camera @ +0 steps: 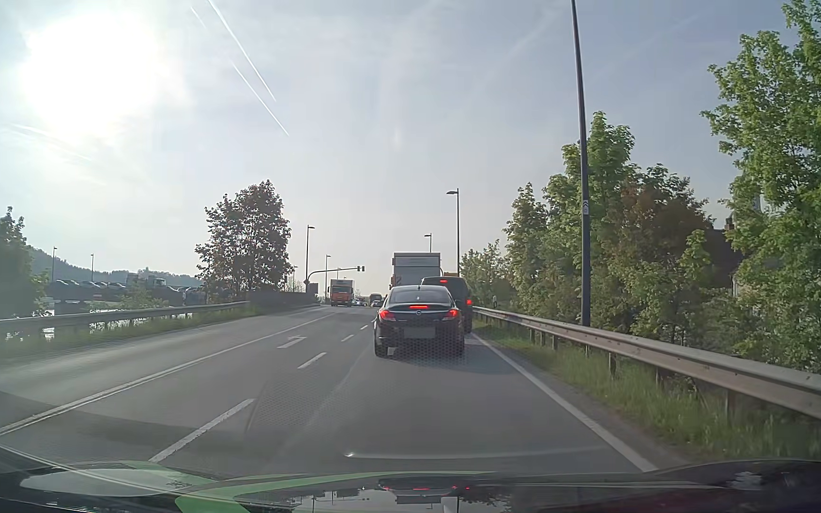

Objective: Follow the waypoints while adhering to traffic rules and regulations

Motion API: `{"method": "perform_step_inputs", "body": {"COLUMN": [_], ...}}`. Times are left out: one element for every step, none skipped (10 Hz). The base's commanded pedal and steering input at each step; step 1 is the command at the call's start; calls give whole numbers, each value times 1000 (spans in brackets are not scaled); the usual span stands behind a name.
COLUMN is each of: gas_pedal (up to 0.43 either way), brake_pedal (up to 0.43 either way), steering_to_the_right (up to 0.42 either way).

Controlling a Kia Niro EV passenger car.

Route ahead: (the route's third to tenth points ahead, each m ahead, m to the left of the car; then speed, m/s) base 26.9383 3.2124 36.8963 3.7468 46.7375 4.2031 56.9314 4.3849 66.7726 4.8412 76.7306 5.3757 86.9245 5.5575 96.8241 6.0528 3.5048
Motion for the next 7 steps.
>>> {"method": "perform_step_inputs", "body": {"gas_pedal": [0,0,0,0,0,0,0], "brake_pedal": [122,122,122,98,91,91,91], "steering_to_the_right": [-2,-2,-2,-2,-2,-2,-2]}}
